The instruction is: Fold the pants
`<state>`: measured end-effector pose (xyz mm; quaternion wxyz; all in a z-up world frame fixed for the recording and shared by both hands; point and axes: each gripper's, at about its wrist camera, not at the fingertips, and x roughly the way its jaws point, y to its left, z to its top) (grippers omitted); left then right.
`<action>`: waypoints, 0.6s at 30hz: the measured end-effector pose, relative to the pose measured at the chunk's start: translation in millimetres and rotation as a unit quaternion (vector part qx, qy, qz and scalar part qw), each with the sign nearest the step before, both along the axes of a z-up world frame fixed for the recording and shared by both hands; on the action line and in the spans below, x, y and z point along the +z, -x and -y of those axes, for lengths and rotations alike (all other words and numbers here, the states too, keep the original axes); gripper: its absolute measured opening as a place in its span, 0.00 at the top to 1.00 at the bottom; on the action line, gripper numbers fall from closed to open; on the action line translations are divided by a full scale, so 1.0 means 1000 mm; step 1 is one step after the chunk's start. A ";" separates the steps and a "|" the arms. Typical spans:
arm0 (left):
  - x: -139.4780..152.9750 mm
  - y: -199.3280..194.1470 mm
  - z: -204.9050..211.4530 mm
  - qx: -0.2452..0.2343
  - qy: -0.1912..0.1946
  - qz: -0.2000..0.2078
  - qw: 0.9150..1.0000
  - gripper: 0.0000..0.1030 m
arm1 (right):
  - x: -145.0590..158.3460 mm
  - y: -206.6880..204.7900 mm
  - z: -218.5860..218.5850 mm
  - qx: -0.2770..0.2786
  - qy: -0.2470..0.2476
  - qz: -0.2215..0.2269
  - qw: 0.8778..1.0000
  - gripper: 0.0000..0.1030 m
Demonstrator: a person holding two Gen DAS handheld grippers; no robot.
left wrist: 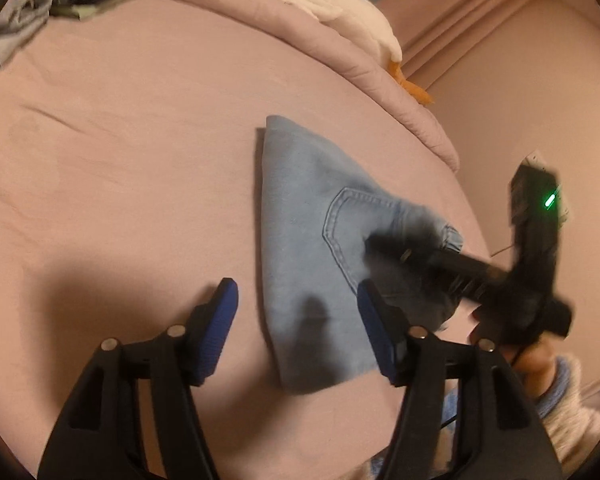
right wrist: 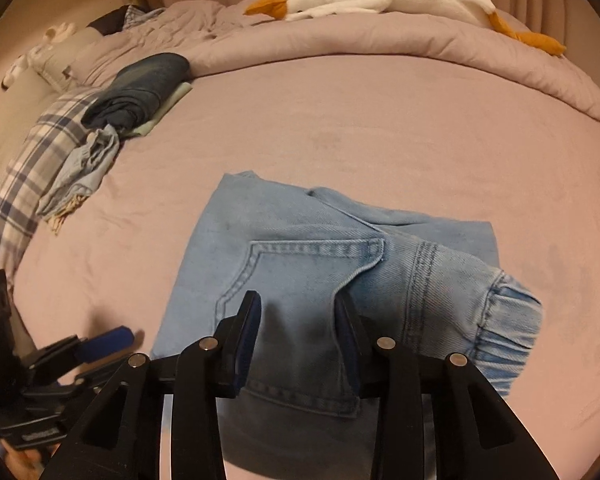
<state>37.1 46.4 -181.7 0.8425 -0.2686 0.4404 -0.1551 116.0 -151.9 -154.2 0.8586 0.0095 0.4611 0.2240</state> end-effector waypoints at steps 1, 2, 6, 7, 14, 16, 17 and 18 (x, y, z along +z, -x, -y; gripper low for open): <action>-0.004 -0.003 0.001 -0.001 0.003 -0.009 1.000 0.41 | -0.003 -0.001 -0.002 0.001 0.011 -0.003 1.000 0.62; -0.010 -0.005 0.004 -0.004 0.007 -0.023 1.000 0.41 | -0.010 -0.003 -0.006 0.009 0.033 -0.014 0.999 0.62; -0.015 -0.004 0.009 -0.021 -0.004 -0.023 1.000 0.57 | -0.015 0.005 -0.016 0.036 0.081 -0.015 0.996 0.60; -0.015 -0.001 0.008 -0.025 0.002 -0.021 0.999 0.60 | -0.015 0.007 -0.015 0.039 0.082 -0.019 0.996 0.60; -0.020 0.003 0.002 -0.038 0.034 -0.032 0.998 0.63 | 0.011 0.002 0.001 0.056 0.018 -0.047 0.997 0.57; -0.020 0.004 0.003 -0.046 0.036 -0.034 0.998 0.64 | 0.016 -0.006 -0.002 0.067 0.000 -0.052 0.996 0.50; -0.020 0.006 0.003 -0.048 0.036 -0.034 0.998 0.64 | 0.017 -0.010 -0.005 0.072 -0.005 -0.055 0.996 0.48; -0.021 0.009 0.002 -0.051 0.037 -0.035 0.997 0.64 | 0.016 -0.016 -0.011 0.076 0.009 -0.064 0.995 0.46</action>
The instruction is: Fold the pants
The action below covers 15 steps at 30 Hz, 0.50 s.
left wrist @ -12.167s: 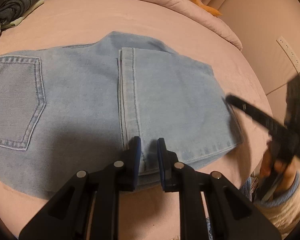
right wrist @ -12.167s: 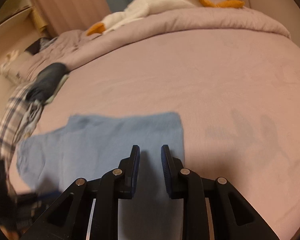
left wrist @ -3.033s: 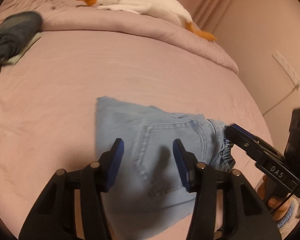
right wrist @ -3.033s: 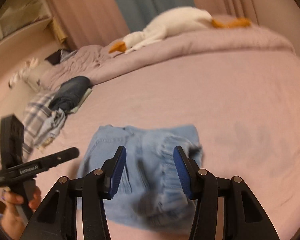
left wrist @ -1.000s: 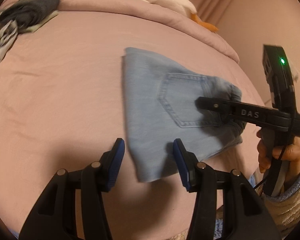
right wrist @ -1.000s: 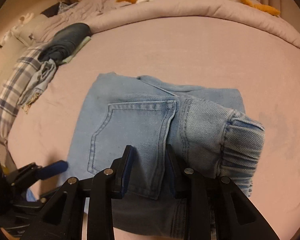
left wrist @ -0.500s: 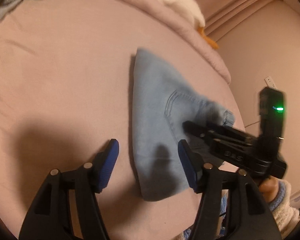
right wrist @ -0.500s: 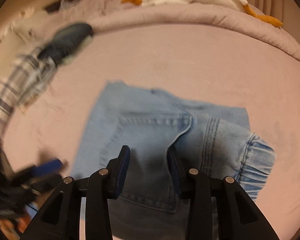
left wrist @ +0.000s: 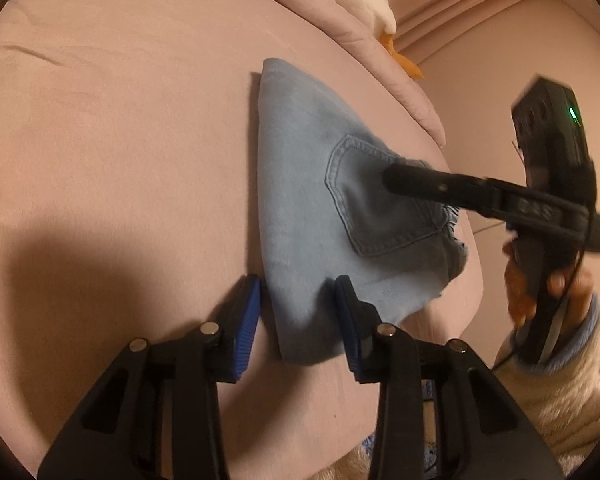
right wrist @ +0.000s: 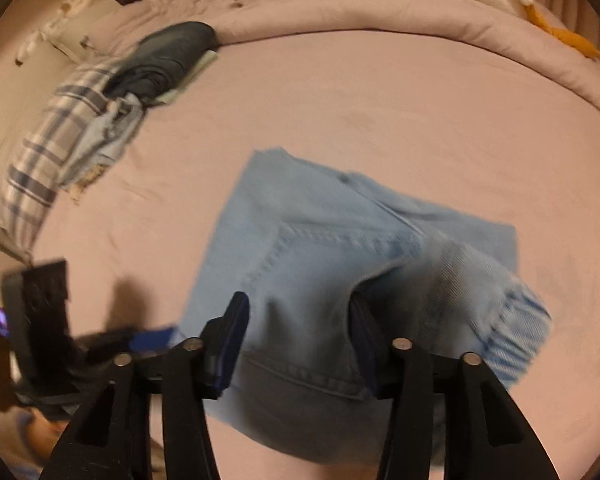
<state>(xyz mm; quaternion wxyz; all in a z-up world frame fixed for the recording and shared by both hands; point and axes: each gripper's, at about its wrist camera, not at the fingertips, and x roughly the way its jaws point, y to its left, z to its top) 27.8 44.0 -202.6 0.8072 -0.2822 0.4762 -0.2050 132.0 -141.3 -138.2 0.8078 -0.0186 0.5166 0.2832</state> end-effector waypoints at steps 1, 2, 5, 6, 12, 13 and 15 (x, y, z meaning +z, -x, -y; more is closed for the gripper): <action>-0.001 0.001 0.000 -0.002 0.000 0.001 1.000 0.64 | -0.001 -0.003 -0.004 0.006 0.019 -0.005 1.000 0.46; -0.002 0.003 -0.001 -0.003 0.001 0.001 1.000 0.64 | -0.002 -0.004 -0.009 0.013 0.048 -0.005 0.999 0.46; -0.005 0.004 -0.003 -0.001 0.010 -0.001 1.000 0.64 | 0.013 -0.002 -0.008 0.014 0.083 0.022 0.996 0.46; -0.005 0.004 -0.003 -0.002 0.013 -0.003 1.000 0.64 | 0.018 -0.001 -0.004 0.013 0.085 0.029 0.996 0.46; -0.004 0.000 -0.004 -0.003 0.022 -0.008 1.000 0.63 | -0.015 0.001 0.042 -0.052 0.125 0.006 0.991 0.46; -0.004 -0.001 -0.004 -0.004 0.023 -0.010 1.000 0.63 | -0.023 0.007 0.047 -0.048 0.135 0.014 0.990 0.47; -0.004 0.000 -0.005 -0.005 0.023 -0.011 1.000 0.64 | -0.037 0.020 0.051 -0.026 0.157 0.032 0.987 0.49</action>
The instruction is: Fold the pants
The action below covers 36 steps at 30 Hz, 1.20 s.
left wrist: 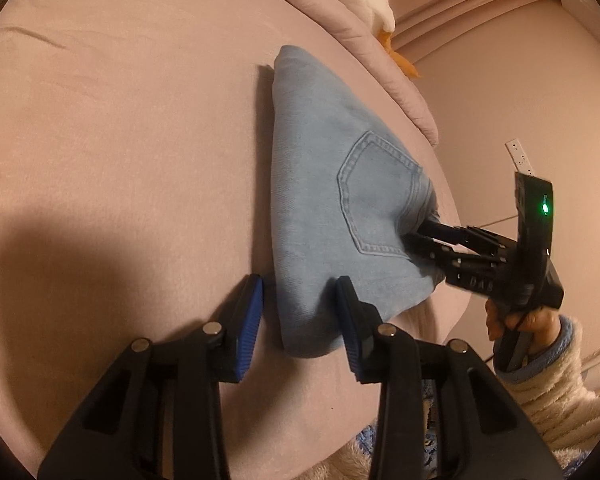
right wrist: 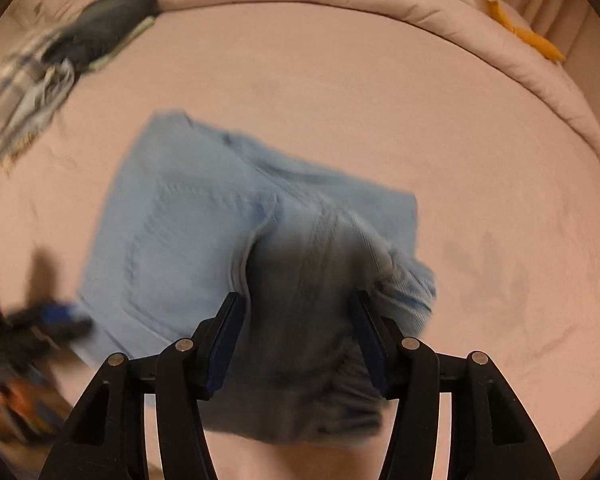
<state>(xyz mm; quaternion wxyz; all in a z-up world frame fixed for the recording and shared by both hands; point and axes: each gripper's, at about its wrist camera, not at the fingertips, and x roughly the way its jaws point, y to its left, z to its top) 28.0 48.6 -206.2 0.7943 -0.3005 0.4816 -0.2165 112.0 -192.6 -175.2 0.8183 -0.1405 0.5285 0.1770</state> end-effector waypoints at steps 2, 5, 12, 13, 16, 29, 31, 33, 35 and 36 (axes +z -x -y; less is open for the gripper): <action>0.002 -0.002 0.000 0.002 0.000 0.000 1.000 0.64 | -0.004 0.011 -0.002 0.015 0.024 0.014 0.999 0.50; 0.010 -0.004 -0.006 0.010 -0.009 0.014 1.000 0.66 | 0.004 0.018 -0.001 0.019 0.034 0.015 0.999 0.50; 0.018 -0.069 -0.027 0.046 0.042 0.018 0.998 0.64 | 0.036 0.053 -0.036 0.114 -0.076 0.054 0.989 0.45; 0.015 -0.081 -0.028 0.049 0.053 0.011 0.997 0.64 | 0.030 0.061 -0.046 0.135 -0.084 0.050 0.986 0.45; 0.008 -0.112 -0.028 0.042 0.062 -0.006 0.997 0.65 | 0.011 0.077 -0.081 0.181 -0.106 0.051 0.976 0.45; -0.003 -0.165 -0.016 0.064 0.063 -0.041 0.995 0.70 | -0.017 0.090 -0.079 0.176 -0.177 0.026 0.968 0.69; 0.006 -0.168 -0.015 0.080 0.034 -0.033 0.996 0.66 | -0.016 0.093 -0.077 0.171 -0.181 0.027 0.968 0.69; 0.016 -0.167 -0.015 0.091 -0.002 -0.023 0.996 0.62 | -0.008 0.089 -0.080 0.167 -0.188 0.026 0.968 0.69; 0.022 -0.161 -0.017 0.091 -0.032 -0.011 0.995 0.59 | -0.004 0.074 -0.074 0.163 -0.195 0.020 0.967 0.69; 0.027 -0.155 -0.016 0.091 -0.055 -0.005 0.994 0.54 | -0.002 0.074 -0.070 0.156 -0.201 0.017 0.967 0.69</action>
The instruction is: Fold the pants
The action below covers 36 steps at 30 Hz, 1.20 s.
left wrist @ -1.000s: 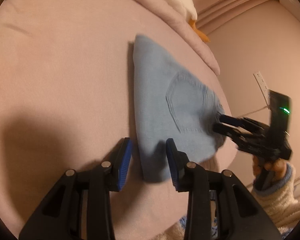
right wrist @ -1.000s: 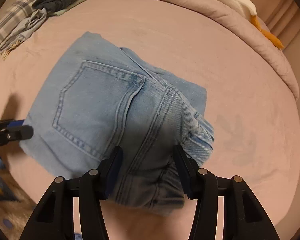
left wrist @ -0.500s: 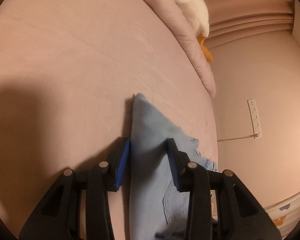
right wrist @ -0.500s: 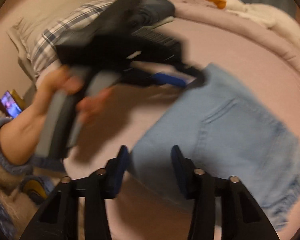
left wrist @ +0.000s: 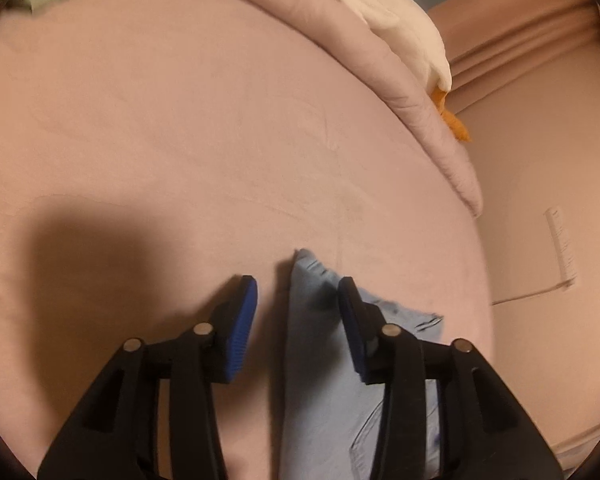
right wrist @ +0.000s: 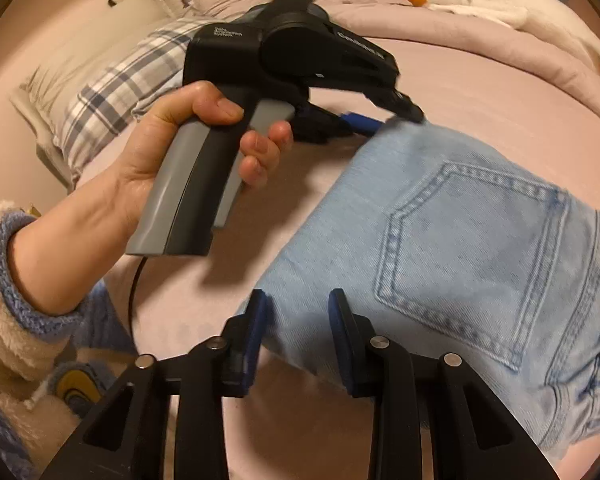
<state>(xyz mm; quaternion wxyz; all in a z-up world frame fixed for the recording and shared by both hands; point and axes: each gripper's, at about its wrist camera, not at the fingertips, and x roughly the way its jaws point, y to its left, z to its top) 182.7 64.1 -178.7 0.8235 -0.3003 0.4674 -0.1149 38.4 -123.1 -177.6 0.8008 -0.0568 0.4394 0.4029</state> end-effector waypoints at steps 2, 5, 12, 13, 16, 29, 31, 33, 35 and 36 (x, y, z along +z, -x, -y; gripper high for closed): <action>0.005 0.010 0.002 0.001 -0.027 0.010 1.000 0.45 | 0.003 -0.002 0.004 -0.012 -0.009 -0.006 1.000 0.68; 0.015 0.030 0.005 -0.003 -0.062 0.029 0.998 0.44 | 0.008 -0.006 0.019 -0.047 -0.020 -0.006 0.999 0.65; 0.031 0.073 0.030 -0.028 -0.154 0.061 0.986 0.44 | 0.014 -0.019 0.058 -0.135 -0.027 0.002 0.990 0.62; 0.034 0.078 0.035 -0.035 -0.167 0.065 0.983 0.44 | 0.014 -0.019 0.061 -0.140 -0.026 0.004 0.990 0.62; 0.036 0.084 0.047 -0.051 -0.177 0.066 0.981 0.44 | 0.018 -0.018 0.074 -0.163 -0.023 0.018 0.986 0.62; 0.014 0.107 0.096 -0.114 -0.224 0.025 0.968 0.44 | -0.001 -0.025 0.099 -0.203 -0.014 -0.004 0.979 0.62; 0.008 0.109 0.099 -0.118 -0.232 0.018 0.965 0.44 | -0.002 -0.026 0.101 -0.202 -0.020 -0.007 0.979 0.62; 0.006 0.111 0.101 -0.121 -0.240 0.017 0.963 0.44 | -0.002 -0.025 0.106 -0.202 -0.026 -0.012 0.979 0.62; 0.006 0.112 0.103 -0.124 -0.246 0.018 0.961 0.44 | -0.002 -0.023 0.110 -0.201 -0.031 -0.012 0.979 0.62; 0.006 0.113 0.103 -0.124 -0.246 0.018 0.961 0.44 | -0.002 -0.022 0.111 -0.200 -0.032 -0.012 0.979 0.62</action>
